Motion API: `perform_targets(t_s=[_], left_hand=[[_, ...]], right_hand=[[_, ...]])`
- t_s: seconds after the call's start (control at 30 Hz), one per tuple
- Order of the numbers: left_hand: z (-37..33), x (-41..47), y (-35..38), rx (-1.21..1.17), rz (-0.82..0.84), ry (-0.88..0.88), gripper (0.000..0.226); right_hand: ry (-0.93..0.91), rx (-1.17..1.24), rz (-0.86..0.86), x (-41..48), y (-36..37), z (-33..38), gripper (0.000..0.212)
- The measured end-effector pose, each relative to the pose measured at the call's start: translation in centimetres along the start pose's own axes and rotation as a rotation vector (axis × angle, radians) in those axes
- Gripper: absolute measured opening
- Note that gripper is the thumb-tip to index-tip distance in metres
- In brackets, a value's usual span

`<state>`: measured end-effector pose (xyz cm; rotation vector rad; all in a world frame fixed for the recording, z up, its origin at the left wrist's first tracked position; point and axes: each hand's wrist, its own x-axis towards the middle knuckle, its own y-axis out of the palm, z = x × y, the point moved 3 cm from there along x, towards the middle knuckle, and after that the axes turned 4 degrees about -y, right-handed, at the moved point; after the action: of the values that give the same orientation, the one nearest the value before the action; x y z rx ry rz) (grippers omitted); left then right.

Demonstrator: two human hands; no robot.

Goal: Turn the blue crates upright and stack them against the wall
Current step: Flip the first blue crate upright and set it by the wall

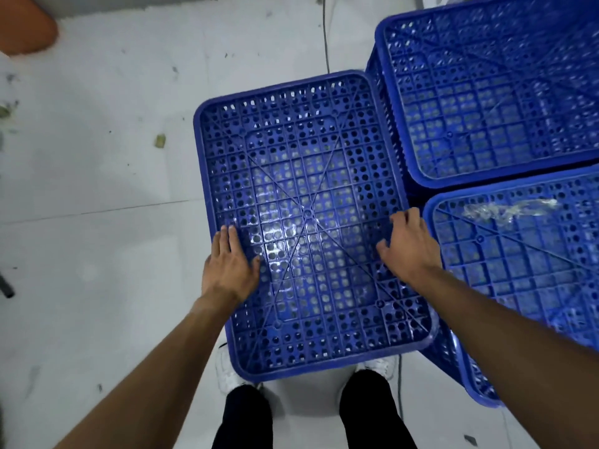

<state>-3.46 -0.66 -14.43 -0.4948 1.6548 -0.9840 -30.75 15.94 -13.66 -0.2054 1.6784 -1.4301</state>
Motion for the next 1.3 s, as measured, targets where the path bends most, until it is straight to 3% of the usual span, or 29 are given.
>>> perform_targets(t_s=[0.37, 0.53, 0.8, 1.0, 1.17, 1.3], left_hand=[[-0.1, -0.8, 0.2, 0.009, 0.024, -0.018, 0.080], [-0.2, -0.3, -0.1, 0.043, 0.050, 0.013, 0.075], [-0.7, 0.0, -1.7, 0.038, 0.121, 0.024, 0.075], [-1.4, -0.7, -4.3, -0.079, 0.213, -0.017, 0.069], [-2.7, -2.6, -7.7, -0.070, 0.284, 0.141, 0.059], [-4.3, -4.3, -10.2, -0.154, 0.233, 0.192, 0.053]], right_hand=[[0.113, 0.117, -0.033, 1.2, -0.7, -0.4, 0.065], [0.249, 0.195, 0.099, 1.6, 0.1, -1.5, 0.061], [0.304, 0.244, 0.182, 1.8, -0.6, -2.0, 0.058], [0.277, 0.315, 0.103, -0.1, -4.1, -1.3, 0.054], [0.112, 0.290, 0.078, -2.9, -7.7, 2.0, 0.037], [0.045, 0.318, 0.107, -4.8, -9.7, 5.5, 0.034]])
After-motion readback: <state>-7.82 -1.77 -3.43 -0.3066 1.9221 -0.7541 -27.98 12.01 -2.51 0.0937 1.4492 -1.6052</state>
